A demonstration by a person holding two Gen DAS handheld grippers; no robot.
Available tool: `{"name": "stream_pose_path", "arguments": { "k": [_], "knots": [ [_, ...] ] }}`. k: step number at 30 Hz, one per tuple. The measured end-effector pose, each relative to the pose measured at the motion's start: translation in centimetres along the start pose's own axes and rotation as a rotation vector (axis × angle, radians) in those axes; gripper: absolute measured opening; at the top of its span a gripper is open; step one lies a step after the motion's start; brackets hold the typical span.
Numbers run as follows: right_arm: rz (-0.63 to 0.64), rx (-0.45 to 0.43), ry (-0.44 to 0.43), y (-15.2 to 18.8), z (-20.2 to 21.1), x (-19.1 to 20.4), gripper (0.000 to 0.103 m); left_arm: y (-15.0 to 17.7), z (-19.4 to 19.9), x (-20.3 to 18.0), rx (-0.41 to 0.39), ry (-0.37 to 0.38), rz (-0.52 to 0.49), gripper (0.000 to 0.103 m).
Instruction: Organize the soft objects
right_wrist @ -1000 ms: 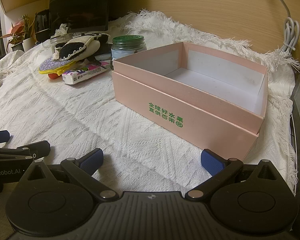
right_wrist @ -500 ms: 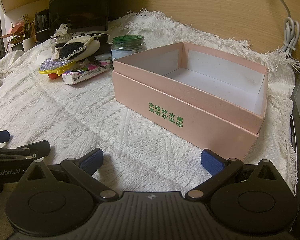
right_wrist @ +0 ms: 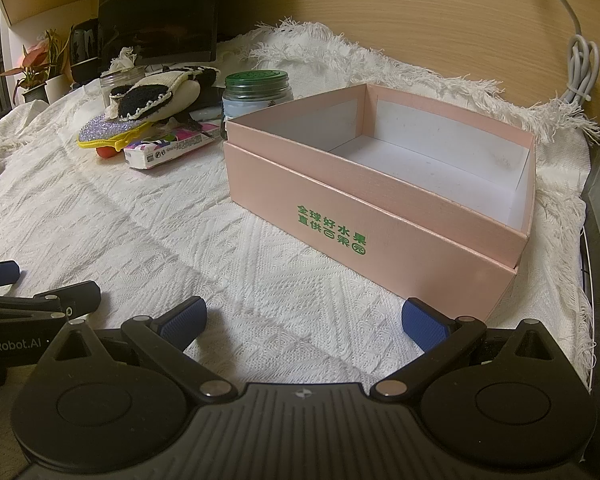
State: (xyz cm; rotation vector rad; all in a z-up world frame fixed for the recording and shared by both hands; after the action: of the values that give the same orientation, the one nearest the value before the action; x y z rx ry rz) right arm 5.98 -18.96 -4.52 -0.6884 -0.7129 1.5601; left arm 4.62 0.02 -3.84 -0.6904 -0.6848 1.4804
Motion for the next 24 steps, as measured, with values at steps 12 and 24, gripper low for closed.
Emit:
{"name": "stream_pose_path", "arguments": {
  "k": [12, 24],
  "knots": [
    [0.000, 0.000, 0.000, 0.0, 0.0, 0.0, 0.103, -0.2, 0.0, 0.2, -0.001, -0.001, -0.001, 0.103],
    [-0.020, 0.078, -0.004, -0.4, -0.1, 0.0, 0.103, -1.3, -0.2, 0.7, 0.060, 0.014, -0.012, 0.102]
  ]
}}
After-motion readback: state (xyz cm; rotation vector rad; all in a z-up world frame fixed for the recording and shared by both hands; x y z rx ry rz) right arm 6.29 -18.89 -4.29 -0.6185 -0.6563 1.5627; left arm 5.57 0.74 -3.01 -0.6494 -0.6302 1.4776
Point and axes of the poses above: each gripper's, at about its wrist camera, not at the fingertips, and z roughly against the way its jaws point, x to its left, y to its underside, the point moved 6 cm from there along -z, roughly the way its jaws point, and after that the axes turned 2 degrees about z, right-handed, at the moved point
